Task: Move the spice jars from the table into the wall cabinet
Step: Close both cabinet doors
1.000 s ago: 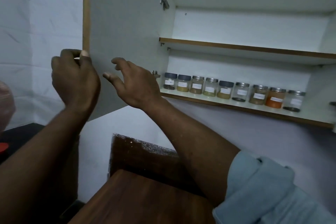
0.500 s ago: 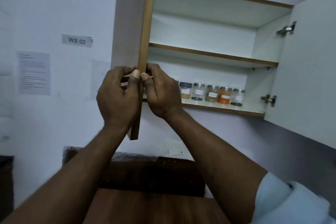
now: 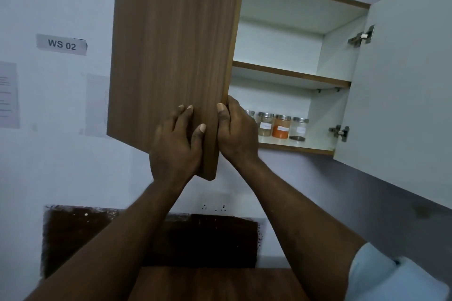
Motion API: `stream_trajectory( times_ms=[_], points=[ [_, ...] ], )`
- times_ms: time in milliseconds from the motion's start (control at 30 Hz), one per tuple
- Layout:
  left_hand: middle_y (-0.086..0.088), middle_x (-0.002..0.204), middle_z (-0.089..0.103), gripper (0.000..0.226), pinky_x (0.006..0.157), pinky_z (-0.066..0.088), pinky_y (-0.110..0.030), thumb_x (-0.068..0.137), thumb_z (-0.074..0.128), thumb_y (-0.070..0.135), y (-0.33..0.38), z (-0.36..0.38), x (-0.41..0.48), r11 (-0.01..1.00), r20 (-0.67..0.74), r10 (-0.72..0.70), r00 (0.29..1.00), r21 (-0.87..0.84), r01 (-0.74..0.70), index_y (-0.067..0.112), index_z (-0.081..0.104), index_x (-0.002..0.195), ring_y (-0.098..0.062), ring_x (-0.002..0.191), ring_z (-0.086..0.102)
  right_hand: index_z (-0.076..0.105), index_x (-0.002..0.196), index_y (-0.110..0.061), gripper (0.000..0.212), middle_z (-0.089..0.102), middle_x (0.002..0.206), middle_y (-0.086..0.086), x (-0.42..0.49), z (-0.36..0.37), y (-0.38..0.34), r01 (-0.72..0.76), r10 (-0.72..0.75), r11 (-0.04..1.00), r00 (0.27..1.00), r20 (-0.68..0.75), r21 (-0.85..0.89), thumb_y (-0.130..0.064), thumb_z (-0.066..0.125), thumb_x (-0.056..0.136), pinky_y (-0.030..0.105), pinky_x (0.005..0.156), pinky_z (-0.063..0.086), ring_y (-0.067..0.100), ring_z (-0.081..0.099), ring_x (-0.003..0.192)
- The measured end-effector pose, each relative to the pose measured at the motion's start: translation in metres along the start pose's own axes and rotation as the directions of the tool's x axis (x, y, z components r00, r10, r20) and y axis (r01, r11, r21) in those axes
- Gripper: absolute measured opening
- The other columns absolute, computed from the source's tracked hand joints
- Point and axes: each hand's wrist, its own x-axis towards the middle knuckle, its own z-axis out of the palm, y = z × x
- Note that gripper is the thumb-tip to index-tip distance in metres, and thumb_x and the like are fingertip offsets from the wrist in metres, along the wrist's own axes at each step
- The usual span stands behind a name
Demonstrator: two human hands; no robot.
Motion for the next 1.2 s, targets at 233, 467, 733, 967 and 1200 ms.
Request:
stream_trajectory(
  times_ms=[233,467,733,967,1200],
  points=[
    [-0.01,0.165,0.028,0.061,0.111,0.038,-0.054,0.106,0.037,0.049,-0.007,0.079,0.006,0.962,0.11,0.125,0.986,0.231,-0.147,0.017,0.031,0.158,-0.038,0.147,0.028,0.064,0.129,-0.005,0.032,0.066,0.112,0.01,0.002,0.002,0.076,-0.075,0.069,0.995,0.994,-0.086,-0.064,-0.022,0.053,0.105,0.02,0.081,0.046,0.019,0.061,0.101],
    [-0.016,0.167,0.016,0.067,0.118,0.029,-0.057,0.104,0.042,0.043,-0.022,0.135,0.021,0.904,0.247,0.145,0.958,0.361,-0.23,0.011,0.023,0.16,-0.041,0.152,0.017,0.055,0.143,-0.011,0.048,0.057,0.133,0.011,0.0,0.02,0.135,-0.127,0.131,0.962,0.991,0.001,-0.242,-0.026,0.063,0.099,0.038,0.093,0.055,0.027,0.053,0.121],
    [-0.013,0.169,-0.001,0.093,0.119,0.024,-0.06,0.093,0.063,0.04,-0.043,0.167,0.043,0.828,0.427,0.103,0.898,0.464,-0.315,0.016,0.007,0.162,-0.04,0.154,0.003,0.049,0.149,-0.02,0.059,0.045,0.153,0.008,-0.003,0.044,0.175,0.061,0.028,0.789,0.99,0.135,-0.611,-0.032,0.066,0.093,0.046,0.101,0.046,0.033,0.046,0.131],
    [-0.011,0.168,-0.014,0.094,0.119,0.018,-0.065,0.092,0.058,0.037,-0.071,0.195,0.061,0.816,0.505,0.087,0.859,0.458,-0.352,0.019,-0.002,0.162,-0.038,0.153,-0.015,0.047,0.151,-0.019,0.061,0.035,0.162,0.005,0.005,0.075,0.192,-0.01,0.202,0.73,0.958,0.202,-0.684,-0.04,0.062,0.095,0.052,0.105,0.04,0.035,0.036,0.142],
    [-0.02,0.167,-0.01,0.095,0.115,0.018,-0.069,0.091,0.049,0.05,-0.084,0.213,0.057,0.766,0.459,0.125,0.88,0.519,-0.38,0.011,-0.002,0.161,-0.045,0.152,-0.011,0.05,0.149,-0.018,0.062,0.04,0.16,0.004,-0.002,0.089,0.2,-0.043,0.189,0.721,0.973,0.136,-0.691,-0.035,0.063,0.091,0.049,0.098,0.048,0.035,0.045,0.133]
  ],
)
